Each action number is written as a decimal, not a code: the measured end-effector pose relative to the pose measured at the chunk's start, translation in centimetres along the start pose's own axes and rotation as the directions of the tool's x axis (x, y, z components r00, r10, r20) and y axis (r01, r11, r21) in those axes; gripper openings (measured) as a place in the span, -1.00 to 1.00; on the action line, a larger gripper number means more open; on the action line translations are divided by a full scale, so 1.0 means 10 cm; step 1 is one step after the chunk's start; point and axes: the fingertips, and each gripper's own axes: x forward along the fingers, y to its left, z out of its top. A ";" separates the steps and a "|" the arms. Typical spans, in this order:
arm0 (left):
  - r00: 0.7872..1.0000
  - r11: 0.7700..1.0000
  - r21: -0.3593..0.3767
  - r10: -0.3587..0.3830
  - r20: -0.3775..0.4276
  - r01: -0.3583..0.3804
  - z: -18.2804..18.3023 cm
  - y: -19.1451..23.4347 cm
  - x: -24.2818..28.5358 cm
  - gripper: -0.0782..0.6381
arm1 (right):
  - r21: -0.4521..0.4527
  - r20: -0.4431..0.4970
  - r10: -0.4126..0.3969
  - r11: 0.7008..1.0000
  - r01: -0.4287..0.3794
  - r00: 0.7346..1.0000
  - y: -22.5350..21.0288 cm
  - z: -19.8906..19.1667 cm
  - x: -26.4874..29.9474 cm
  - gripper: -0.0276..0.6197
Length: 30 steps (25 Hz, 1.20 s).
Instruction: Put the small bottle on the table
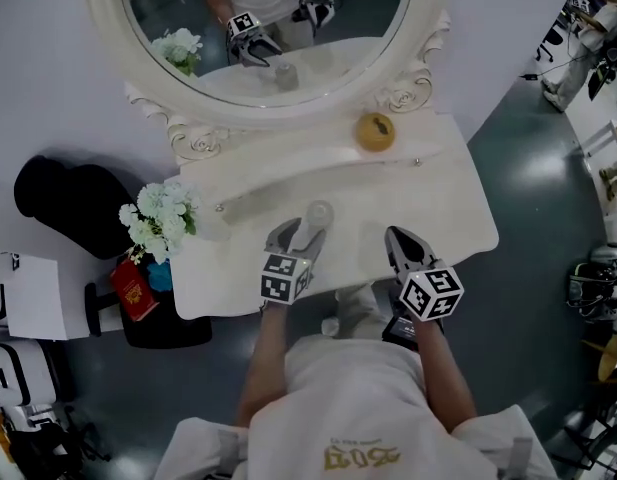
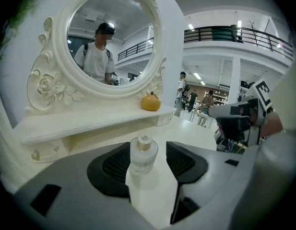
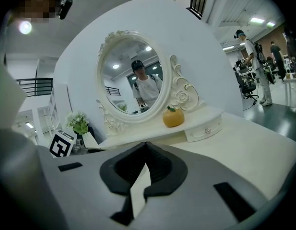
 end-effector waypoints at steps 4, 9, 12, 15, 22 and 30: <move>0.997 1.000 -0.003 -0.002 0.071 0.002 0.17 -0.08 -0.21 -0.26 | -0.034 0.001 0.014 0.999 -0.014 1.000 0.16 -0.01 -0.03 -0.88; 0.989 0.998 0.038 0.034 0.143 -0.040 0.32 -0.11 -0.44 -0.59 | -0.054 -0.005 0.029 0.998 -0.030 1.000 0.34 -0.07 -0.08 -0.88; 0.983 0.998 0.046 0.041 0.178 -0.050 0.42 -0.12 -0.54 -0.68 | -0.060 -0.004 0.028 0.998 -0.028 1.000 0.39 -0.08 -0.10 -0.88; 0.980 0.996 0.062 0.053 0.194 -0.066 0.47 -0.10 -0.59 -0.73 | -0.068 -0.002 0.024 0.997 -0.024 1.000 0.42 -0.08 -0.09 -0.88; 0.983 0.995 0.061 0.068 0.169 -0.079 0.40 -0.04 -0.64 -0.73 | -0.081 0.003 0.023 0.996 -0.023 1.000 0.45 -0.03 -0.10 -0.88; 0.980 0.996 0.048 0.071 0.184 -0.081 0.41 0.02 -0.70 -0.73 | -0.099 0.000 0.029 0.995 -0.029 1.000 0.51 0.00 -0.07 -0.88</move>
